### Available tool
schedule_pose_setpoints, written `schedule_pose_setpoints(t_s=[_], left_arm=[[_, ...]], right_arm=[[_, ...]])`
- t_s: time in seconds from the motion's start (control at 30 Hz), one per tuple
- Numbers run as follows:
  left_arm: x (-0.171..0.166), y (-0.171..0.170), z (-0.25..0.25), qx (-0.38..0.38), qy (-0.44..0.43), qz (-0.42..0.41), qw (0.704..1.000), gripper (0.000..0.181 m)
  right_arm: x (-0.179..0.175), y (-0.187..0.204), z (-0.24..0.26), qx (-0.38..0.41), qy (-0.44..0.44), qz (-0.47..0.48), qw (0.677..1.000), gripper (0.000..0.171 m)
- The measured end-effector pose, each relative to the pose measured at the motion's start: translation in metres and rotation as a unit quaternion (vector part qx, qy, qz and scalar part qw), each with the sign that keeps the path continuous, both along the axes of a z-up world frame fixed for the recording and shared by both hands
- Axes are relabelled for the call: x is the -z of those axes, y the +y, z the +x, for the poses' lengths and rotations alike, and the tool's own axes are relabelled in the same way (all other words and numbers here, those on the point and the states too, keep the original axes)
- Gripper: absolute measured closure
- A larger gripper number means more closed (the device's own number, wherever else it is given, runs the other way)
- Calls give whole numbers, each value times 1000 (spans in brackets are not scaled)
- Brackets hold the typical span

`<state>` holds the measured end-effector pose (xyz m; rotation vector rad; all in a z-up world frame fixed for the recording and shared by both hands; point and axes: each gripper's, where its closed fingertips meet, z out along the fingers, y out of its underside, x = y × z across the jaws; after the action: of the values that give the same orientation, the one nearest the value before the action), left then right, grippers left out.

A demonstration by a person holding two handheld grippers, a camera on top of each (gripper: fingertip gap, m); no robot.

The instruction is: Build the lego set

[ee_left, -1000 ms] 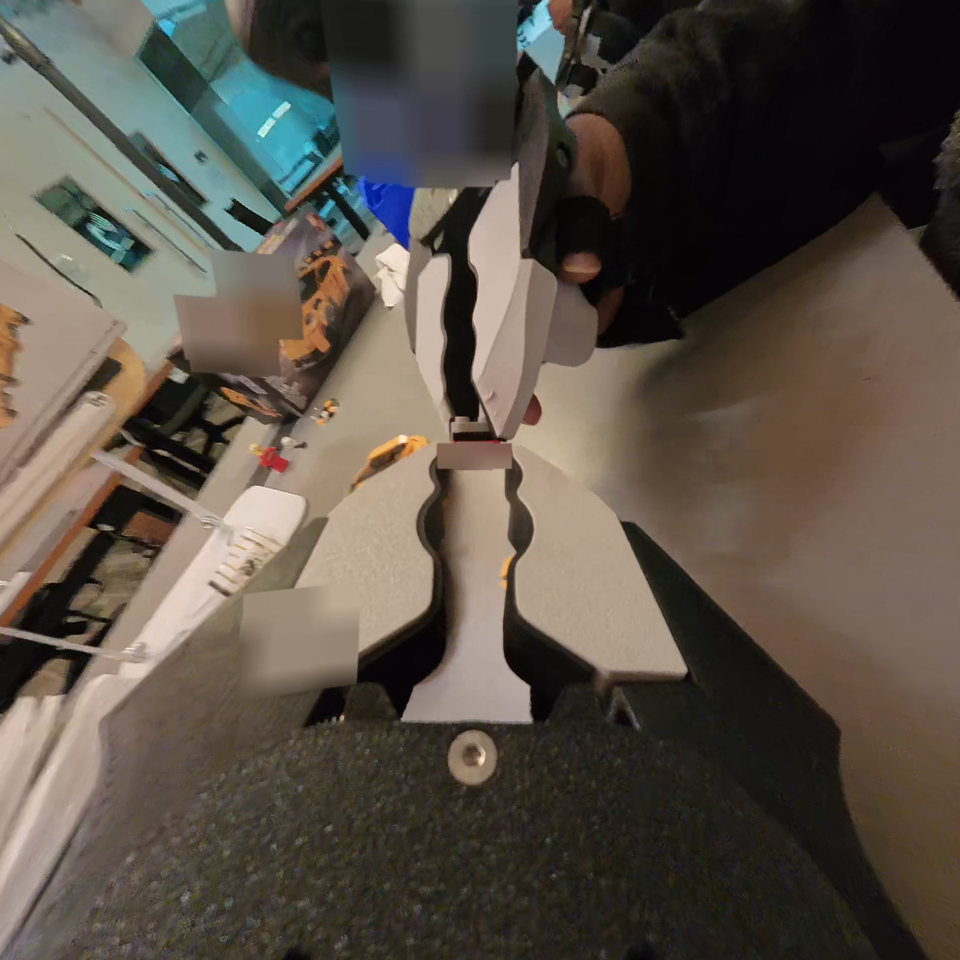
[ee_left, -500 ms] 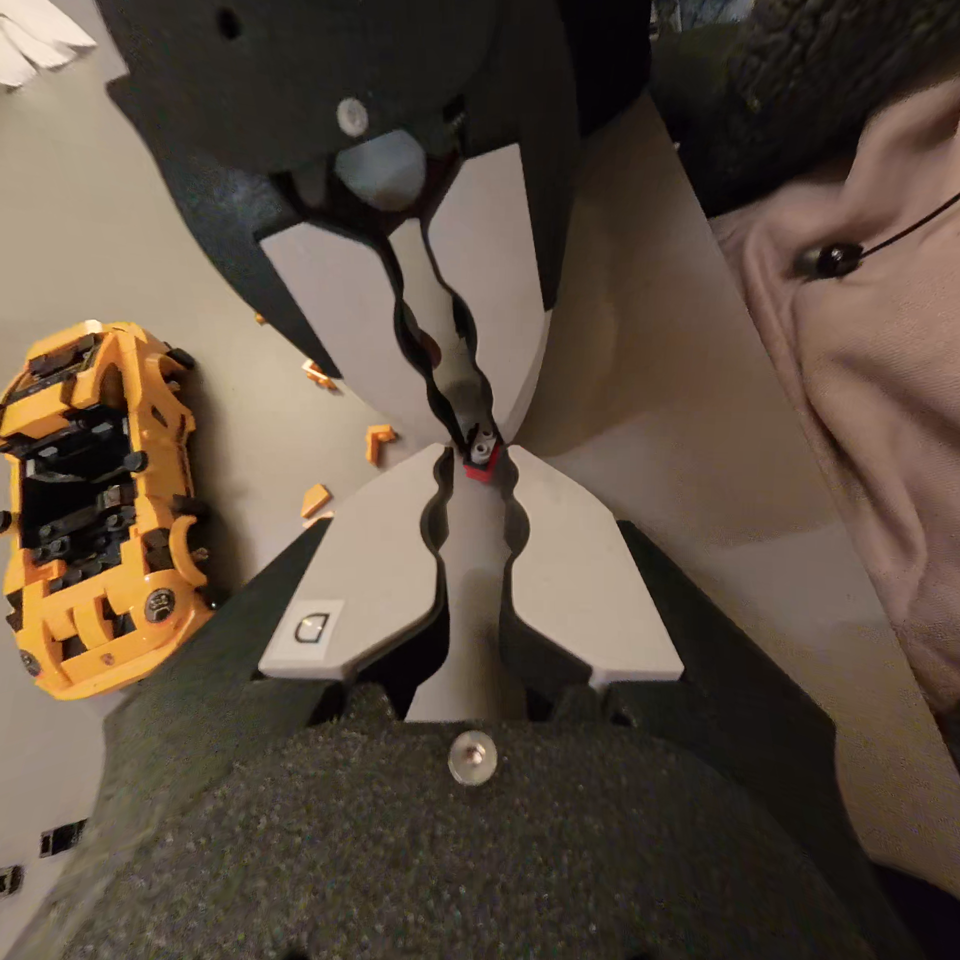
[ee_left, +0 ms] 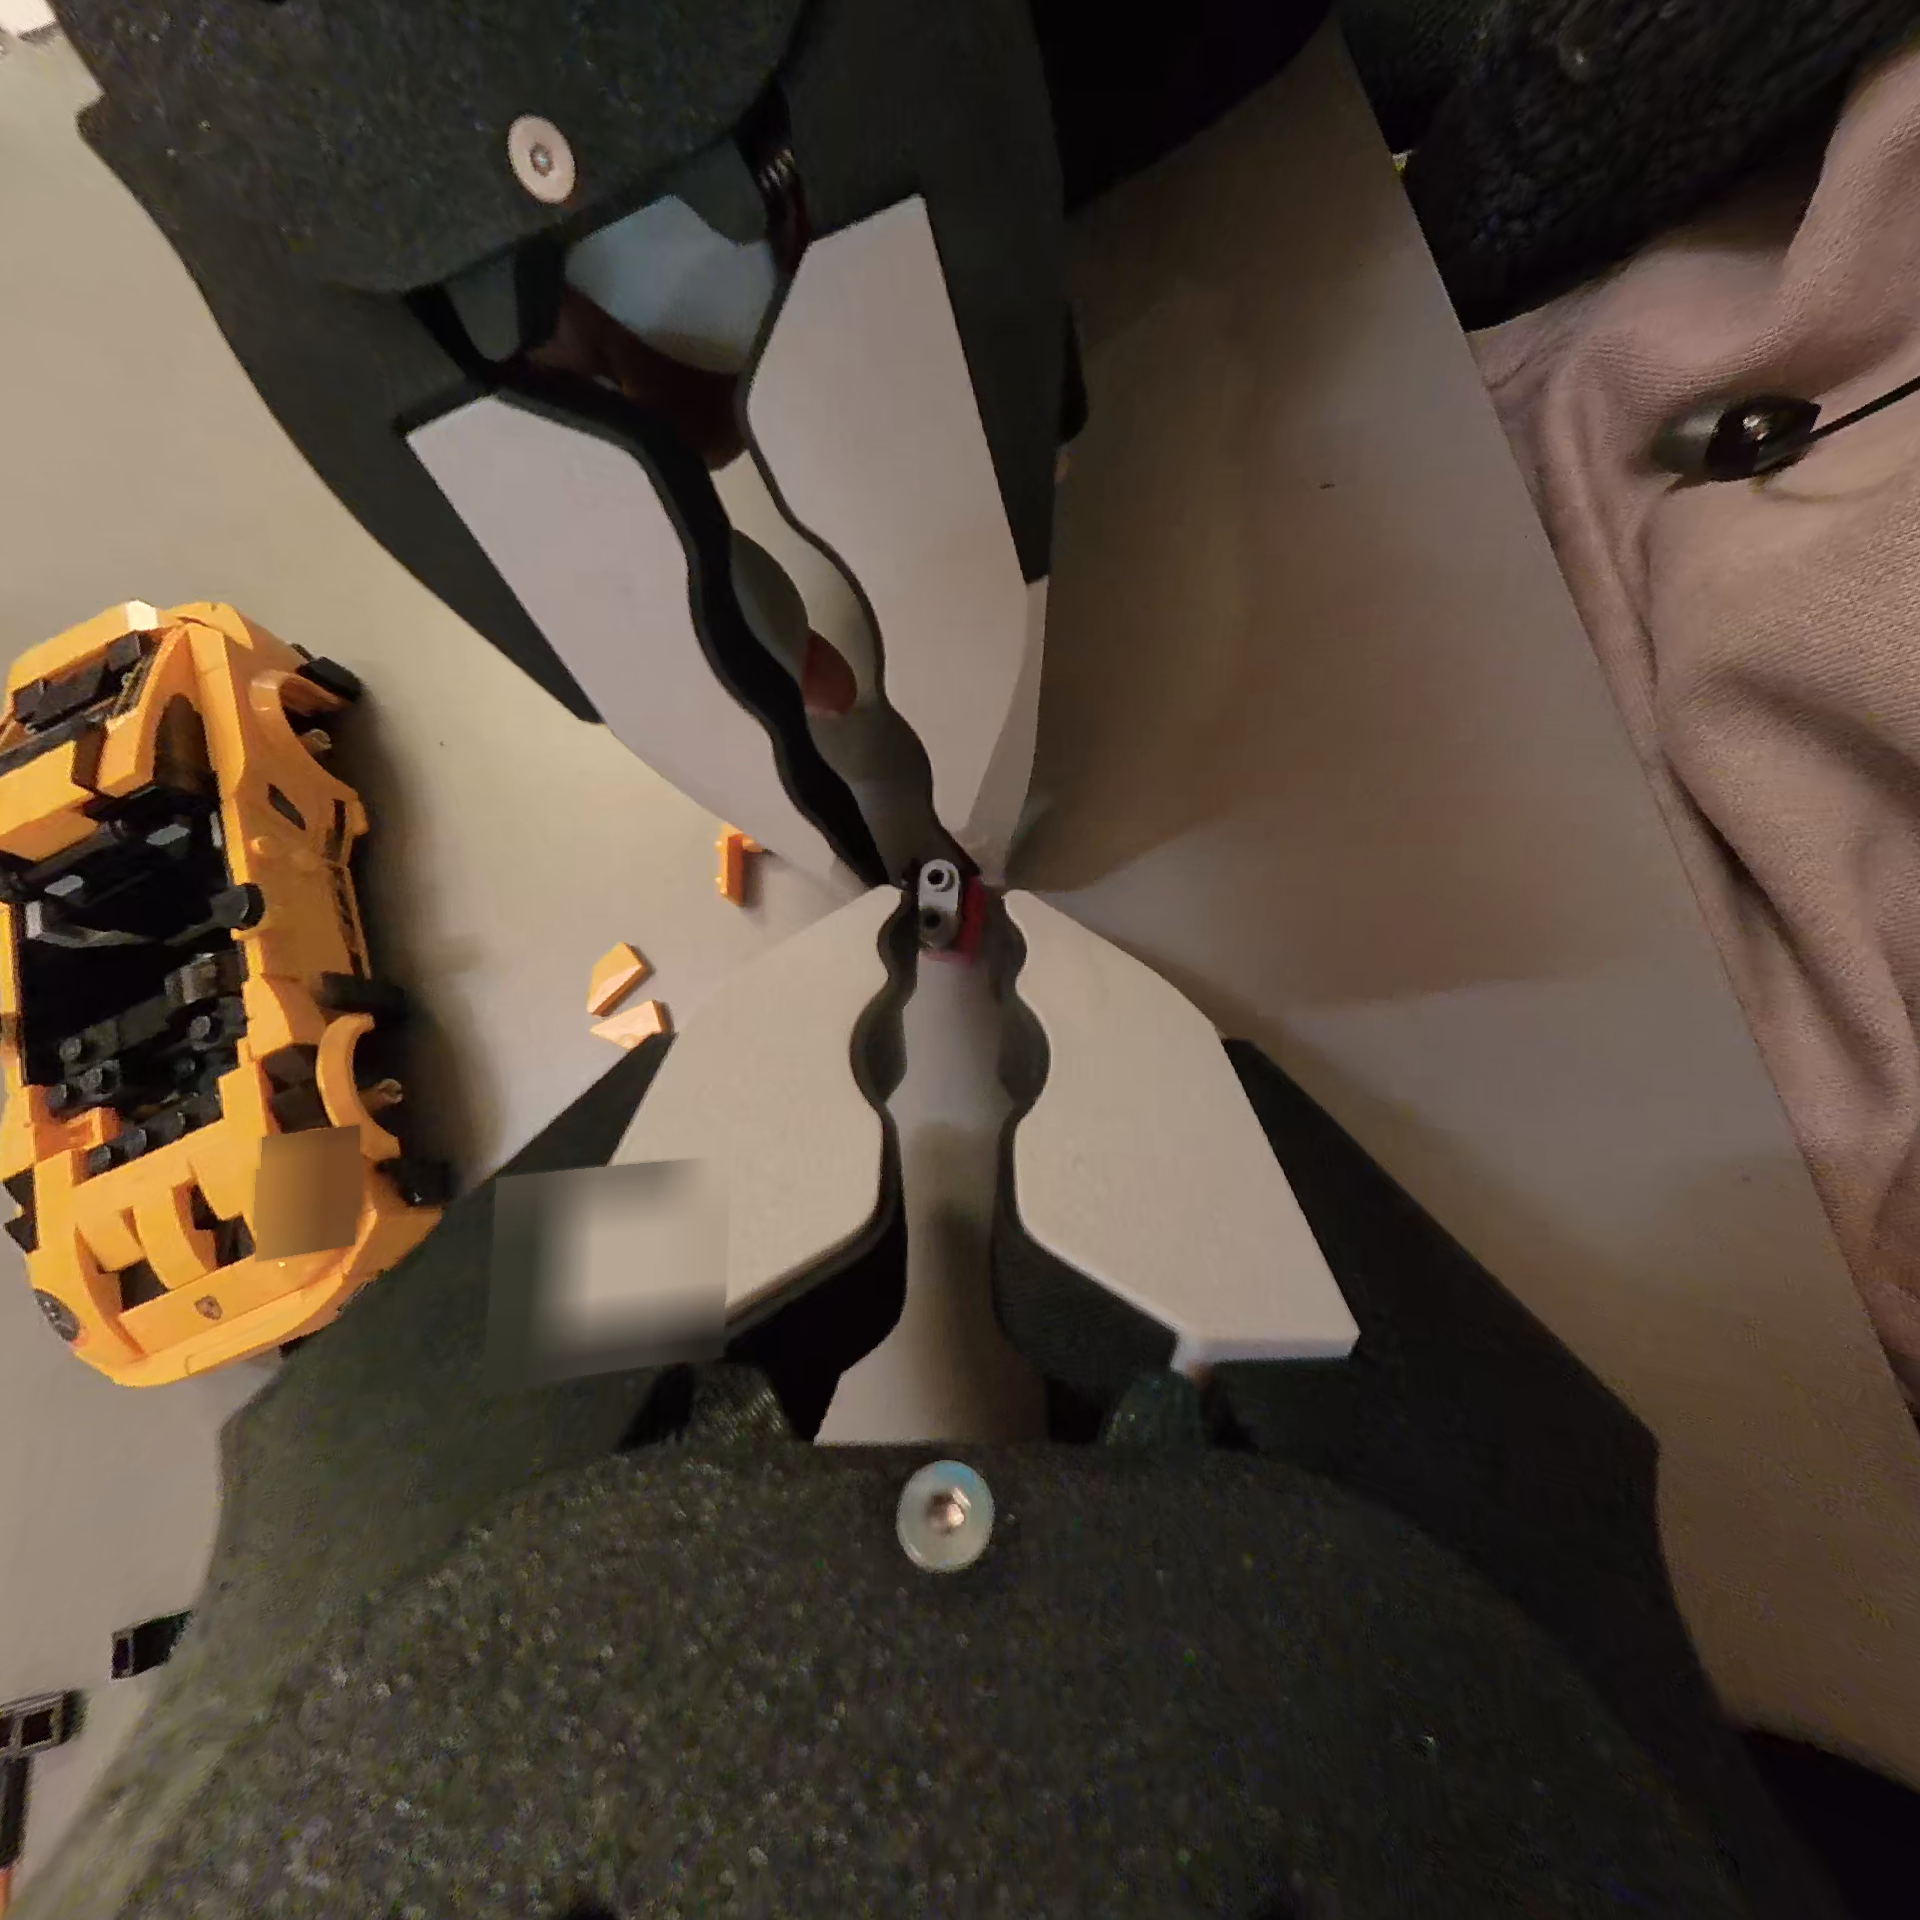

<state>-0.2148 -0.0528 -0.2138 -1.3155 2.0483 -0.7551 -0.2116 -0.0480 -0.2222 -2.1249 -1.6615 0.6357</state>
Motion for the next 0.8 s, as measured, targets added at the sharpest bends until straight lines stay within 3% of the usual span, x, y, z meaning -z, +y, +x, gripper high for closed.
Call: schedule_pose_setpoints(t_s=[0.8], left_arm=[[1, 3, -1, -12, 6, -15, 1000, 155]], right_arm=[[-6, -18, 17, 87, 49, 42, 994, 155]])
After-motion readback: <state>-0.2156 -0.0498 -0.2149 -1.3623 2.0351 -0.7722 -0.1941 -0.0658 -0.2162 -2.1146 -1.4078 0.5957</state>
